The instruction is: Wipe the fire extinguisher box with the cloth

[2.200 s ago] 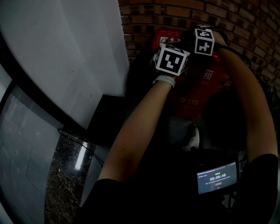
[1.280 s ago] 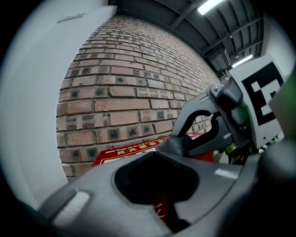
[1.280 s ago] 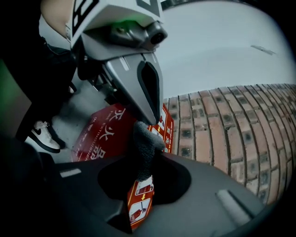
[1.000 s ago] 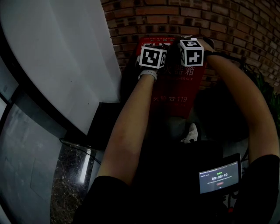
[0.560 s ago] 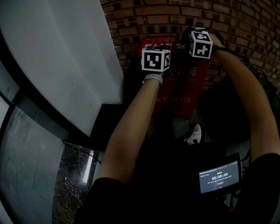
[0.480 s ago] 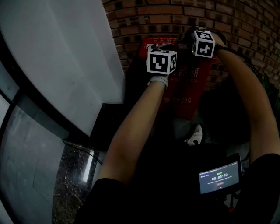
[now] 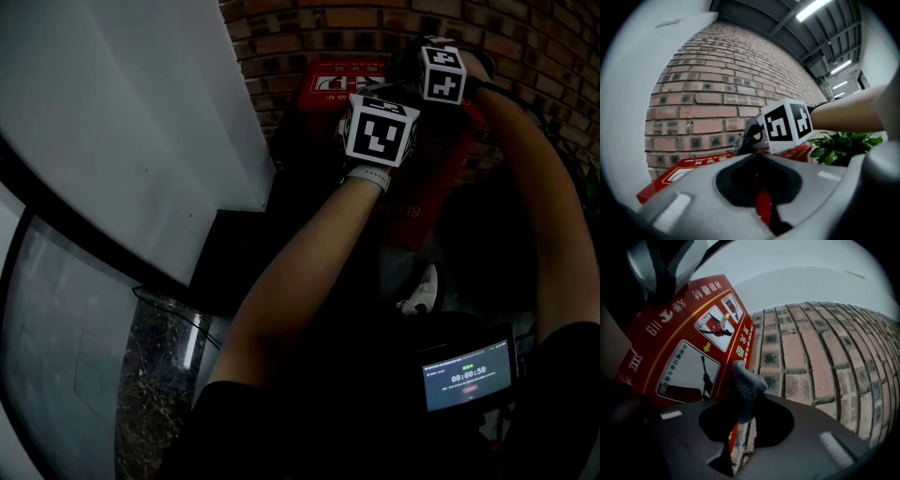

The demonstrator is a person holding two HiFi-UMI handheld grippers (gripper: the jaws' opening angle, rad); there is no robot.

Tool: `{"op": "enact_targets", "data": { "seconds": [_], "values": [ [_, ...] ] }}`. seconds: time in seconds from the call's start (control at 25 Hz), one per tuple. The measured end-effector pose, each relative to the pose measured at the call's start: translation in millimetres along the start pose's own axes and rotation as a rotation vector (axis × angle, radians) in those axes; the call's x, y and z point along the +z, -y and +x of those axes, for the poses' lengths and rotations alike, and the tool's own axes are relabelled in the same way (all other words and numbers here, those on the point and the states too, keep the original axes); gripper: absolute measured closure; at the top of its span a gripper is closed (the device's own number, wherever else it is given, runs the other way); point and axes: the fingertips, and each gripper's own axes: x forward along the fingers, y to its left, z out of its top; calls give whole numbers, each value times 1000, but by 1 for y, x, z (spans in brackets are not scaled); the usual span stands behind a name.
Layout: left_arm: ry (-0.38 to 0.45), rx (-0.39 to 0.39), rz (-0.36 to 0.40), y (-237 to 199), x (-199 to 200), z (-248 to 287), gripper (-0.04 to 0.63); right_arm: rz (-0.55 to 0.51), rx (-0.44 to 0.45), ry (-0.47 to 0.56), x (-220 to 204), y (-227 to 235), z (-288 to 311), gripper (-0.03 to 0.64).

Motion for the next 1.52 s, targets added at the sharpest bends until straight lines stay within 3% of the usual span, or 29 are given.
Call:
{"op": "enact_targets", "data": {
  "seconds": [0.48,0.76,1.08,1.28,1.52],
  "values": [
    [28,-49,-57,6,1,-3,594,-19,11,5,-5,0,21,554],
    [54,9,41,-3,6,1,594,-17,41,4,-2,-12,-1,555],
    [45,17,71,-2,5,2,594,-22,71,24,10,-30,-31,555],
    [6,-61,-17,9,-2,5,594,-12,87,34,16,-40,-48,555],
    [-8,-36,-10,9,-5,5,594,-12,100,57,24,-53,-69,555]
  ]
}}
